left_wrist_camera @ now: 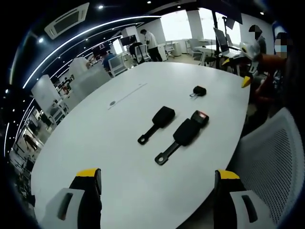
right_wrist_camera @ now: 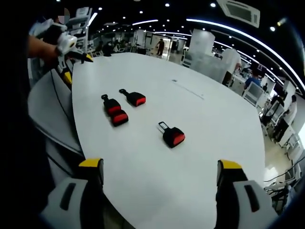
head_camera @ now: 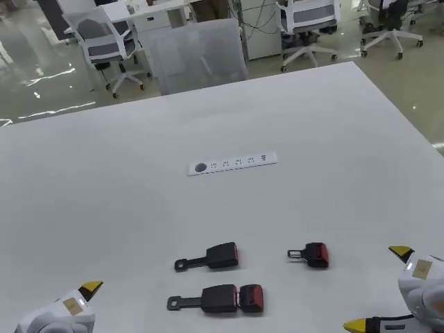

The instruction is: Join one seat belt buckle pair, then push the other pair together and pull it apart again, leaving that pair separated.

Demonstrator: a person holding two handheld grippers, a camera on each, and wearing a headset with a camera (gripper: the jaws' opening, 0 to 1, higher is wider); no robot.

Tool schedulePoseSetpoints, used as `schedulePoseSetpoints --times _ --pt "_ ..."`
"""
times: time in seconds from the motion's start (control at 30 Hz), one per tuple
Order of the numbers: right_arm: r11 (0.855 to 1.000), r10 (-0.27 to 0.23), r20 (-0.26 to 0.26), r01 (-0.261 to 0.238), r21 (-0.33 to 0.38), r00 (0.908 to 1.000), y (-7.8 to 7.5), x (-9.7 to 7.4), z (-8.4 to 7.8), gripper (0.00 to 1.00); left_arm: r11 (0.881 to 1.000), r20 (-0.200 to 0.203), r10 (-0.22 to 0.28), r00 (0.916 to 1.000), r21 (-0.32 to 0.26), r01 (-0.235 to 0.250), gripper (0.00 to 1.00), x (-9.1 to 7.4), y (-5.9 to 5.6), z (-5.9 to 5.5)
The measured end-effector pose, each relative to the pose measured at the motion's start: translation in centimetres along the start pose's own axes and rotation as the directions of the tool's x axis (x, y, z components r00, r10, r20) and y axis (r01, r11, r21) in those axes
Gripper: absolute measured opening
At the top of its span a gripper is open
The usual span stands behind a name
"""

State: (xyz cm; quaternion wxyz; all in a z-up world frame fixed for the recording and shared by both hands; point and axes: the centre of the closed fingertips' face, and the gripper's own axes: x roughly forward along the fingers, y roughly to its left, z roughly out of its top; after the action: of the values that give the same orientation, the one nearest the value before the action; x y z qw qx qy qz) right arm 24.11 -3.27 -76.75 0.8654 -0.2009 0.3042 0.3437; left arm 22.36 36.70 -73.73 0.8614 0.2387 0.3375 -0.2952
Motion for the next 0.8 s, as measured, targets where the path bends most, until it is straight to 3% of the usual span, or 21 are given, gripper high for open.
schedulePoseSetpoints --times 0.33,0.47,0.6,0.8 --pt "1.0 0.018 -0.014 -0.018 -0.004 0.9997 1.4 1.1 -0.1 1.0 1.0 -0.006 -0.018 0.9998 -0.003 0.018 1.0 0.4 -0.3 -0.5" --pt "1.0 0.024 -0.012 -0.024 0.0 0.9996 1.6 1.2 0.3 0.99 1.0 0.002 -0.019 0.9998 0.001 0.019 1.0 0.4 -0.4 -0.5" --pt "0.999 0.032 -0.014 -0.032 -0.008 0.9994 1.8 1.6 0.9 0.99 1.0 -0.012 -0.015 0.9998 -0.003 0.015 1.0 0.5 -0.3 -1.4" --pt "0.999 0.03 -0.008 -0.03 -0.017 0.9995 1.6 1.7 1.5 0.98 1.0 -0.001 -0.01 0.9999 -0.018 0.01 1.0 0.3 -0.5 -1.4"
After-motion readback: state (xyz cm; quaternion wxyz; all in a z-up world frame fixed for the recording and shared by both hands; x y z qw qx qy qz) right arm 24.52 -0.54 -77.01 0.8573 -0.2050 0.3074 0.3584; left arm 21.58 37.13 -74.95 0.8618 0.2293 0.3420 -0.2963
